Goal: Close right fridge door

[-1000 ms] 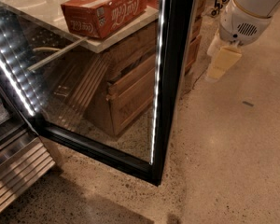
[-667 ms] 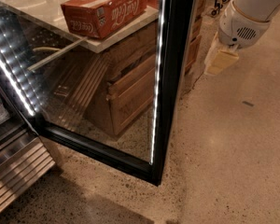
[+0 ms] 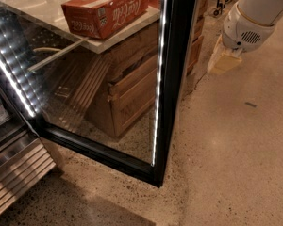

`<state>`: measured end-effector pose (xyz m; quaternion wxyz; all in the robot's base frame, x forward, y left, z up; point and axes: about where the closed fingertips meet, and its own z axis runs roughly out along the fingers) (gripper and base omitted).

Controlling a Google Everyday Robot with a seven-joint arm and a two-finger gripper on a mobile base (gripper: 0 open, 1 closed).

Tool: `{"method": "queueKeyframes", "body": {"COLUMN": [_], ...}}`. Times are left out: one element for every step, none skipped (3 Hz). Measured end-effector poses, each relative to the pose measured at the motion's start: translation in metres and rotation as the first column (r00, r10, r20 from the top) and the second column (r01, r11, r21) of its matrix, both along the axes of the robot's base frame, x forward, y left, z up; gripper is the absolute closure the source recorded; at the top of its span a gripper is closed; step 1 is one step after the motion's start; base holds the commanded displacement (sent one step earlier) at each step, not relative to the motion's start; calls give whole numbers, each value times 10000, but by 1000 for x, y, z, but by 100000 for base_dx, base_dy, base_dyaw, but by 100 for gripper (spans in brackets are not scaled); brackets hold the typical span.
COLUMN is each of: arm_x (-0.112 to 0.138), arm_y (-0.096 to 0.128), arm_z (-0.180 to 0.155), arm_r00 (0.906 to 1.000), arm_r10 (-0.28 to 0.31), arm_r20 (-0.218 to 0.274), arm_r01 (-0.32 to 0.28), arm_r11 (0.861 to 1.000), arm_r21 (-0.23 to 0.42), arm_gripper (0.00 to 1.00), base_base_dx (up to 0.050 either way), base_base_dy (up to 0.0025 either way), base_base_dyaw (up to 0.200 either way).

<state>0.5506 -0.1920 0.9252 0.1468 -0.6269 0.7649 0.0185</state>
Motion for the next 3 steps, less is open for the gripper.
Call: {"method": "queueKeyframes", "body": {"arm_x": [0,27,27], "arm_y": [0,12,12], "arm_z": [0,7,7], "arm_r00": [10000,9999,9999], "arm_r10": [0,-97,-97], "arm_r20": [0,57,57], "arm_r01": [0,99,99], "arm_r11": [10000,9991,9991], "arm_r21": [-4,-409,-409], "arm_gripper": [100,100,100], "base_base_dx": [0,0,4], "base_base_dy": [0,0,-5], "base_base_dyaw": [0,0,19261]}}
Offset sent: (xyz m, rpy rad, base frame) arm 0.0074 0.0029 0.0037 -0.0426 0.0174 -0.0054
